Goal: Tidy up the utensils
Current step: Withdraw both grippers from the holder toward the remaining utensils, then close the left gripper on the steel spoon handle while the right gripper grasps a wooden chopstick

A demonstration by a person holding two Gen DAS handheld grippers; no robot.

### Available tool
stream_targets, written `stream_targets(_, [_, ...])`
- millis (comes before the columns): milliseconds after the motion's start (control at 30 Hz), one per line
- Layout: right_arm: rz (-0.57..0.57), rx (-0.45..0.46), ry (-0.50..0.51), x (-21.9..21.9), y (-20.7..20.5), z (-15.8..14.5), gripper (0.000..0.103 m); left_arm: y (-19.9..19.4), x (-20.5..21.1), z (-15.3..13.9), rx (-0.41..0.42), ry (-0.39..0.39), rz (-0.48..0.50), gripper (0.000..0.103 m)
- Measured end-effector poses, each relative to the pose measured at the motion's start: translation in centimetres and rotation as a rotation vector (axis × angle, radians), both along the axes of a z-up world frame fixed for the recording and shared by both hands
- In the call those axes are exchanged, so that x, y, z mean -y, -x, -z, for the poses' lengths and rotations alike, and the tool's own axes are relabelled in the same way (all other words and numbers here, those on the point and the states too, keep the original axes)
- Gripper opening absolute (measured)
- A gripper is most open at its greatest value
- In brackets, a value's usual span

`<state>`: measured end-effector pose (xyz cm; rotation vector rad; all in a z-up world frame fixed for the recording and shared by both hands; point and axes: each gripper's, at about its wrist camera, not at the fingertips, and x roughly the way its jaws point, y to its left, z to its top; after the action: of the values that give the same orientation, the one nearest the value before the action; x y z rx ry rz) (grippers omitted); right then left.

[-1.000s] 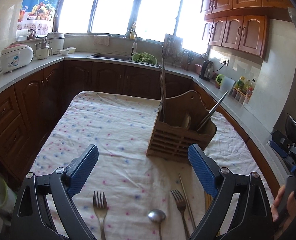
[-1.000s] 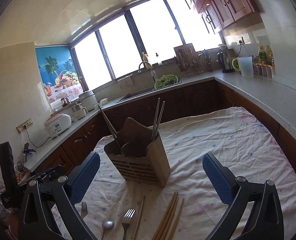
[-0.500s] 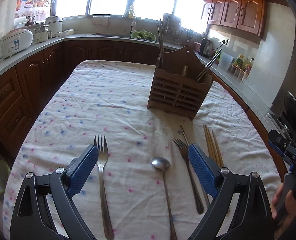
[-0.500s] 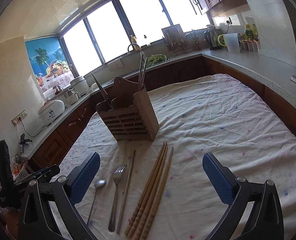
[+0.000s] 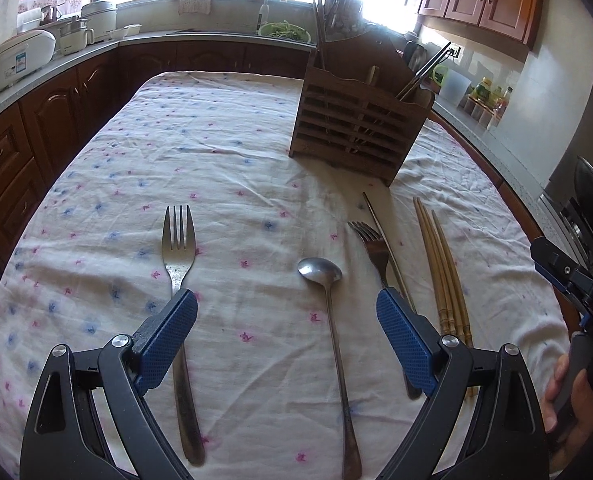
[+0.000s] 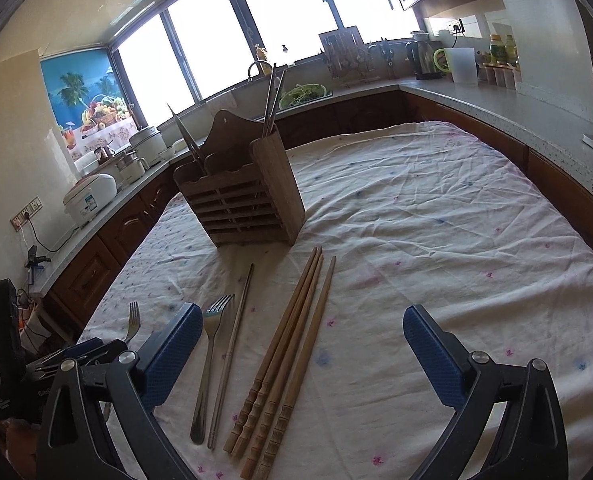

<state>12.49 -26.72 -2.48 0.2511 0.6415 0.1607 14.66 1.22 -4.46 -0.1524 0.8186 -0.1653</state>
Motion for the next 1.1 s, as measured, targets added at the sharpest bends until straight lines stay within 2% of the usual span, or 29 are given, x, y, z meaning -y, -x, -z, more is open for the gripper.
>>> stream_targets(67, [0.002,-0.020,0.008,-0.1,-0.4,0.3,0.089,-0.2,0.2,0.2,-0.007,0.002,0.012,0.091])
stream_targets(133, [0.003,-0.041,0.017,-0.1,-1.0,0.7,0.081,-0.5,0.4,0.4,-0.017,0.005,0.024,0.086])
stream_targets(200, [0.005,-0.063,0.025,-0.2,-1.5,1.1,0.069,-0.8,0.6,0.6,-0.033,0.012,0.040,0.080])
stream_targets(400, [0.001,-0.115,0.037,-0.3,-3.4,1.9,0.051,-1.9,1.3,1.3,-0.072,0.023,0.075,0.062])
stream_targets(500, [-0.003,-0.141,0.042,-0.4,-4.2,2.3,0.045,-2.5,1.8,1.8,-0.096,0.015,0.097,0.053])
stream_targets(733, [-0.015,-0.188,0.064,-0.7,-6.3,3.3,0.038,-3.5,3.4,3.0,-0.154,-0.015,0.154,0.030])
stream_targets(867, [-0.010,-0.219,0.089,-0.8,-7.9,4.0,0.031,-3.7,3.7,3.1,-0.148,-0.031,0.165,0.025])
stream_targets(933, [-0.010,-0.234,0.098,-0.8,-8.7,4.5,0.030,-4.0,3.6,3.2,-0.150,-0.027,0.164,0.014])
stream_targets(1000, [-0.011,-0.250,0.111,-0.9,-9.6,5.0,0.028,-4.3,3.5,3.3,-0.149,-0.025,0.164,0.009])
stream_targets(1100, [-0.013,-0.268,0.140,-1.2,-10.7,5.6,0.026,-4.9,3.5,3.3,-0.146,-0.022,0.166,0.007])
